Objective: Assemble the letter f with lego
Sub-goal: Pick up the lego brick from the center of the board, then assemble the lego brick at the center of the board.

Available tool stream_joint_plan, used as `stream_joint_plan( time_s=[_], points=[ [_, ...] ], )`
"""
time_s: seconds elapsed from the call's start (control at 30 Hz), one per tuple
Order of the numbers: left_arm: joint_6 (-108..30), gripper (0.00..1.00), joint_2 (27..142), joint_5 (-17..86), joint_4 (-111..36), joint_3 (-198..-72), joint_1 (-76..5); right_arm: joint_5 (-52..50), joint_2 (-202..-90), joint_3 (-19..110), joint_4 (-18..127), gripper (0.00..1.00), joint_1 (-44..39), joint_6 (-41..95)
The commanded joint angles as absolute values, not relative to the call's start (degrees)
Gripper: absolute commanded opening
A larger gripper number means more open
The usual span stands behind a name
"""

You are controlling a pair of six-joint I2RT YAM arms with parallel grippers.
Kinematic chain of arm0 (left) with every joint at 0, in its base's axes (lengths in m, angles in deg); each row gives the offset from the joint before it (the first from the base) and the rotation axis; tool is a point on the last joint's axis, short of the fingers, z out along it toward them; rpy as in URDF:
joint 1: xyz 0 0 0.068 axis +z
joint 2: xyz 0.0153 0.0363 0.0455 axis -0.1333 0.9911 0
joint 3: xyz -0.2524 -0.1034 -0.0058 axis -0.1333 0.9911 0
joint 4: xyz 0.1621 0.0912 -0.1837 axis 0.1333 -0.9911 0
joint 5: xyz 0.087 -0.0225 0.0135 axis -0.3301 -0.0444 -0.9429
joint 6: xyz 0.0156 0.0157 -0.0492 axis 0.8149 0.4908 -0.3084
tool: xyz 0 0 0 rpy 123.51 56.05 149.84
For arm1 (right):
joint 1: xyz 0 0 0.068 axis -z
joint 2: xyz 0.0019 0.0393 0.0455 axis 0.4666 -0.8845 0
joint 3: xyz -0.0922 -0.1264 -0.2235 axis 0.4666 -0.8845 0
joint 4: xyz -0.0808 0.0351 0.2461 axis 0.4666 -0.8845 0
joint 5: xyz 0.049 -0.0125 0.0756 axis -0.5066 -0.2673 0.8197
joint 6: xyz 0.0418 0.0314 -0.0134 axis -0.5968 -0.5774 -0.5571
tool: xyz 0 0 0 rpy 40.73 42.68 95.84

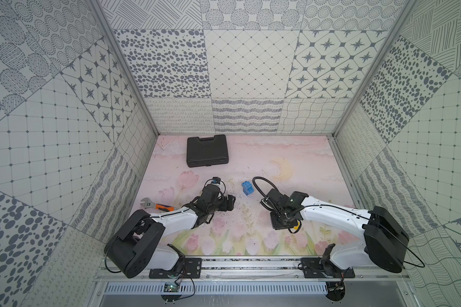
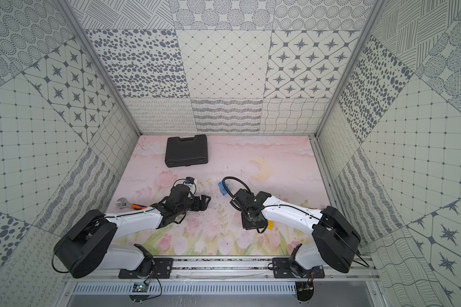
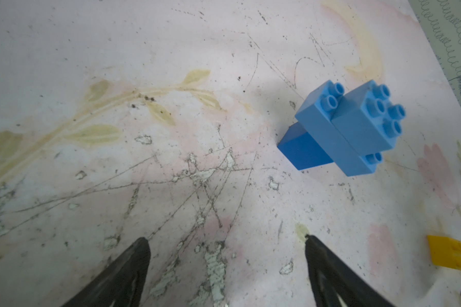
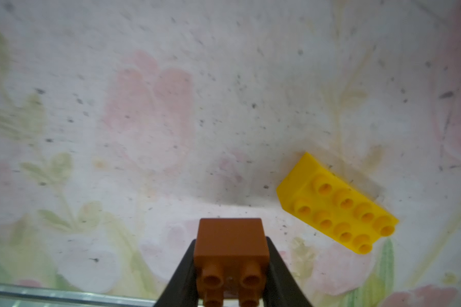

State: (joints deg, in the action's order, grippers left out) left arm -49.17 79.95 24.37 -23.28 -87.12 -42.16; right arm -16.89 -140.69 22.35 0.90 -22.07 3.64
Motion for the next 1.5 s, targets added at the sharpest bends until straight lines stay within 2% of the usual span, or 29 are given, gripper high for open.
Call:
stream_joint_plan(
  time_s=[0.0,0.2,0.43,0.7,0.97,1.47],
  points=[
    [-48.60,0.92,80.14,25.14,-22.37,-87.61,-42.40,-17.33,-144.75,32.05,-2.91,0.31,-20.31,12.61],
    [-48.60,0.92,79.75,24.73,-22.23,-87.09,-42.38,-13.44,-156.52,51.95,-9.82,0.31,-15.91,26.51],
    [-48.78,0.92,79.06,24.57,-21.99,-86.39,-42.38,-11.43,-170.56,74.34,-18.86,0.31,-13.72,35.96],
    [-48.34,0.92,78.84,24.10,-21.98,-85.94,-42.37,-8.74,-181.40,89.88,-25.18,0.31,-13.49,40.70],
    [-48.17,0.92,79.38,23.86,-21.80,-85.95,-42.37,-8.80,-184.79,93.06,-26.94,0.30,-13.84,42.03],
    [-48.32,0.92,80.09,24.04,-21.57,-86.25,-42.38,-10.30,-185.20,89.08,-22.63,0.29,-14.92,43.89]
  ],
)
